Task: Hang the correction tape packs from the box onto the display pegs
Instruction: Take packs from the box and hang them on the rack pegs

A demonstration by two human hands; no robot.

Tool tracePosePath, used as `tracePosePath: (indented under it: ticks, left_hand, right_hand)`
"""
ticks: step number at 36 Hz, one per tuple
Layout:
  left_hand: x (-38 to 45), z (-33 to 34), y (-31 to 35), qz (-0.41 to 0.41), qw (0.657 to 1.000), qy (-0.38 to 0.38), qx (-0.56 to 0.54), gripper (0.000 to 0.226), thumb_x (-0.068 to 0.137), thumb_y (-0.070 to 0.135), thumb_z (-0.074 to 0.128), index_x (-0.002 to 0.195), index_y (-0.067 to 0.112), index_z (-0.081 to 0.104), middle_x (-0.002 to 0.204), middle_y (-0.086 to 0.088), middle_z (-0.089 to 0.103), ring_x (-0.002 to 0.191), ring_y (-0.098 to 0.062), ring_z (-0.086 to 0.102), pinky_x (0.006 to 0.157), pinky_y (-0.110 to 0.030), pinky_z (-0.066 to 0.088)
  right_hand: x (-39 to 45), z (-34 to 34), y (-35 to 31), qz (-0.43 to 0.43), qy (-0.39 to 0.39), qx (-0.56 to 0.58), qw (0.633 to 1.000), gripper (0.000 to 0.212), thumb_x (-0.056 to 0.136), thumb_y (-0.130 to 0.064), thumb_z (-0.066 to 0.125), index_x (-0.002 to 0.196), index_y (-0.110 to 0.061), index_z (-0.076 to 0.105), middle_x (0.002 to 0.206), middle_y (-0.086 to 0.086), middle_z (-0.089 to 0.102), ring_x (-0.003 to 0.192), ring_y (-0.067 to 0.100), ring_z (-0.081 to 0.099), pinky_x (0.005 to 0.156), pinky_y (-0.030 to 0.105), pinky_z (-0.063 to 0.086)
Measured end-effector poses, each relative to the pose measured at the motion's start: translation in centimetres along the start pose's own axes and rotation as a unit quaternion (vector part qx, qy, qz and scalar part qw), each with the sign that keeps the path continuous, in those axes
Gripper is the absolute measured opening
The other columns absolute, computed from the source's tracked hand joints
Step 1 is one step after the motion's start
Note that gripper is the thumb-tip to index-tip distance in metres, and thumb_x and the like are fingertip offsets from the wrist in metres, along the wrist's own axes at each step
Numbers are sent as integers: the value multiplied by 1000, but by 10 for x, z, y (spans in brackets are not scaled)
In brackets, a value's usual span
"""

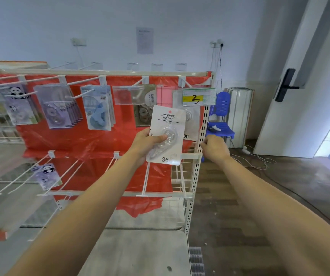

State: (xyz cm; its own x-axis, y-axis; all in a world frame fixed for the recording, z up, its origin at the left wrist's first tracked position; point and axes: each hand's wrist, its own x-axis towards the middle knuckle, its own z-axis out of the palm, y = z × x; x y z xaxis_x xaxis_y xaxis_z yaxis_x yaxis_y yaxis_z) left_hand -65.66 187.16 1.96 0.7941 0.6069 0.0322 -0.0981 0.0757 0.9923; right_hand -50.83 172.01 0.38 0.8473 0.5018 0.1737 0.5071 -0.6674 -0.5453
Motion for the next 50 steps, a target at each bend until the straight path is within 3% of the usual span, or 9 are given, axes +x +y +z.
tracePosePath:
  ticks: [4, 8, 14, 19, 23, 34, 40, 45, 50]
  left_hand:
    - [0, 19, -1, 1, 1000, -17, 8, 32, 81, 1, 70, 112, 4, 63, 101, -10, 70, 82, -20, 69, 68, -31, 55]
    - [2, 34, -2, 4, 1000, -23, 16, 36, 80, 4, 72, 115, 3, 62, 106, -11, 70, 91, -24, 70, 79, -38, 56]
    - [2, 50, -4, 22, 999, -22, 14, 41, 78, 7, 75, 117, 5, 63, 109, -12, 70, 100, -28, 68, 92, -45, 53]
    - [-6, 52, -2, 59, 997, -49, 27, 34, 79, 5, 73, 112, 12, 66, 108, -8, 71, 99, -24, 68, 87, -37, 54]
    - [-12, 47, -1, 71, 994, -68, 50, 32, 78, 0, 72, 107, 13, 65, 97, -1, 71, 84, -13, 68, 70, -22, 55]
    - [-16, 46, 7, 60, 995, -50, 63, 27, 84, 13, 70, 110, 11, 64, 99, -4, 71, 85, -15, 68, 72, -26, 56]
    - [-18, 45, 2, 68, 990, -58, 111, 17, 88, 17, 67, 104, 13, 62, 92, -2, 69, 82, -14, 68, 73, -27, 56]
    - [-19, 40, -4, 60, 975, -71, 201, 12, 90, 13, 64, 83, 11, 55, 73, -4, 64, 52, -2, 62, 51, -15, 49]
    - [-15, 26, -20, 76, 923, -62, 371, 22, 86, 24, 71, 92, 4, 63, 74, -1, 67, 65, -10, 62, 64, -19, 51]
  right_hand:
    - [-6, -6, 16, -19, -36, -49, 998, 20, 97, -19, 48, 79, -12, 57, 90, 9, 63, 77, 23, 63, 75, 39, 55]
    - [-25, -21, 6, -36, -88, 135, 986, 33, 104, -23, 36, 95, -5, 62, 90, 10, 66, 75, 18, 64, 68, 24, 52]
    - [-40, -28, -9, -32, -118, 324, 938, 50, 91, -57, 49, 117, -15, 59, 121, 10, 64, 111, 27, 61, 101, 49, 46]
    - [-41, -25, -11, -62, -101, 400, 909, 42, 86, -26, 69, 121, -18, 48, 118, -1, 63, 108, 17, 61, 101, 42, 48]
    - [-44, -24, -6, -92, -109, 396, 907, 34, 87, -19, 69, 113, -28, 49, 116, -2, 64, 108, 16, 62, 98, 43, 50]
    - [-35, -30, -15, -59, -82, 435, 895, 41, 86, -25, 70, 121, -13, 51, 117, 7, 65, 105, 24, 65, 95, 47, 52]
    - [-23, -36, -19, -45, -88, 438, 894, 42, 88, -21, 68, 125, -8, 52, 117, 5, 66, 101, 15, 65, 74, 22, 54]
    - [-12, -35, -23, -28, -81, 409, 908, 44, 87, -28, 69, 124, -10, 54, 118, 3, 65, 108, 21, 62, 93, 39, 51]
    - [7, -27, -27, -20, -77, 385, 920, 48, 86, -34, 70, 122, -9, 52, 118, 2, 62, 108, 20, 58, 99, 44, 47]
